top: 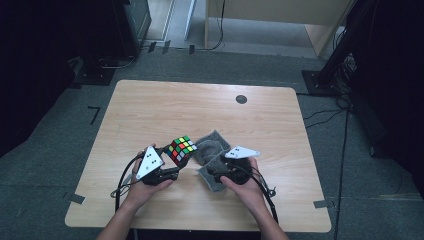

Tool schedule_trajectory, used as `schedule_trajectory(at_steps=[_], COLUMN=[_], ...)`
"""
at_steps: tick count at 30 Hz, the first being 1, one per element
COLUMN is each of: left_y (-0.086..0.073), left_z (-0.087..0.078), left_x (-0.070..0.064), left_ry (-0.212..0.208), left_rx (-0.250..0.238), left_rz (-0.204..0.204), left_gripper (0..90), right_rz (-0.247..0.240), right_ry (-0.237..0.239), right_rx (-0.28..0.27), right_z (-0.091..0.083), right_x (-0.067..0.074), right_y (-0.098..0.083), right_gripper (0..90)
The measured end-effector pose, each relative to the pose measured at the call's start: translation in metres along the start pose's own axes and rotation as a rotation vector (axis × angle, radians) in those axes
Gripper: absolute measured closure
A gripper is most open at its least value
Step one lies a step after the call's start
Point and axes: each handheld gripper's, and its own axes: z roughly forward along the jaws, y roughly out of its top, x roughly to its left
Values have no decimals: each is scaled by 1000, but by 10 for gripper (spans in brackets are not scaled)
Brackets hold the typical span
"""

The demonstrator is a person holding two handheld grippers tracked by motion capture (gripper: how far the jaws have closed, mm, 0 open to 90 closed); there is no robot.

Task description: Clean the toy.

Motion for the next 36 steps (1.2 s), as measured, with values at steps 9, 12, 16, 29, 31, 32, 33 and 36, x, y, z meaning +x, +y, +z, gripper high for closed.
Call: schedule_trajectory(at_steps=[9,12,16,29,31,32,33,36], left_y=[0,1,0,-2,-2,-3,-3,-2], left_z=[-2,-3,-2,2,2,2,2,2], left_x=[9,10,11,8,8,8,9,9], left_ry=[16,15,9,-7,-7,-6,-6,-4], left_rx=[17,17,24,57,57,57,58,57], left_rz=[-76,-79,-83,-79,-79,-81,-82,-85], left_gripper=[341,340,340,340,340,340,340,340], right_rz=[-58,-58,-56,-136,-142,-145,-150,-171], right_ry=[7,85,77,-83,-87,-89,-96,-123], right_rx=[108,70,-47,75,77,85,85,87], right_z=[12,7,-5,28,29,30,30,32], right_x=[3,5,2,-10,-10,-10,-10,-7], right_y=[-9,-7,-1,-17,-19,-20,-21,-23], right_gripper=[540,465,331,365,379,380,381,389])
